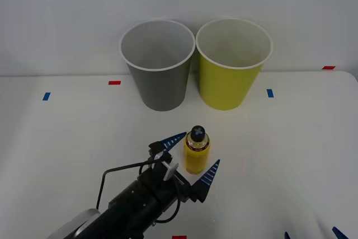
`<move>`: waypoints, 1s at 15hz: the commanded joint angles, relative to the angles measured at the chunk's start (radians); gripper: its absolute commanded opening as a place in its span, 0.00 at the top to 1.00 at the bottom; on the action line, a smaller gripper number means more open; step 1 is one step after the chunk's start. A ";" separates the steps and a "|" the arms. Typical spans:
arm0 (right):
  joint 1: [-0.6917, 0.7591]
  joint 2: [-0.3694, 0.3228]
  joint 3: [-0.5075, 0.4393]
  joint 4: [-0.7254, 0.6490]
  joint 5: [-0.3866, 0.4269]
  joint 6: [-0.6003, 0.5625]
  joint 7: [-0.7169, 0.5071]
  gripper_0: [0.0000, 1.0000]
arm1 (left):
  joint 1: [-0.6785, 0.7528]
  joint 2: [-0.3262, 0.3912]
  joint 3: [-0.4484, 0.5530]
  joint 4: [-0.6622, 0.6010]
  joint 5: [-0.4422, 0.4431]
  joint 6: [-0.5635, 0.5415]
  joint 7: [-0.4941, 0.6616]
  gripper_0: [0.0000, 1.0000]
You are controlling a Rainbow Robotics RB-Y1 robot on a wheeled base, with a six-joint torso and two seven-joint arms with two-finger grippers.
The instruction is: Put cans in the gray bin and PET bottles in the light green bin.
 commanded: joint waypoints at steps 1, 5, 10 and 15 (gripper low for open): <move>0.000 0.000 0.000 0.000 0.000 0.000 0.000 0.00 | -0.024 -0.026 0.001 0.000 -0.006 0.047 -0.009 0.00; 0.000 0.000 0.000 0.000 0.000 0.000 0.000 0.00 | -0.067 -0.026 0.006 0.028 -0.007 0.077 -0.012 0.00; 0.000 0.000 0.000 0.000 0.000 0.000 0.000 0.00 | -0.096 -0.027 0.007 0.043 -0.004 0.079 -0.010 0.35; 0.000 0.000 0.000 0.000 0.000 0.000 0.000 0.00 | -0.096 -0.027 0.006 0.041 -0.012 0.077 -0.012 1.00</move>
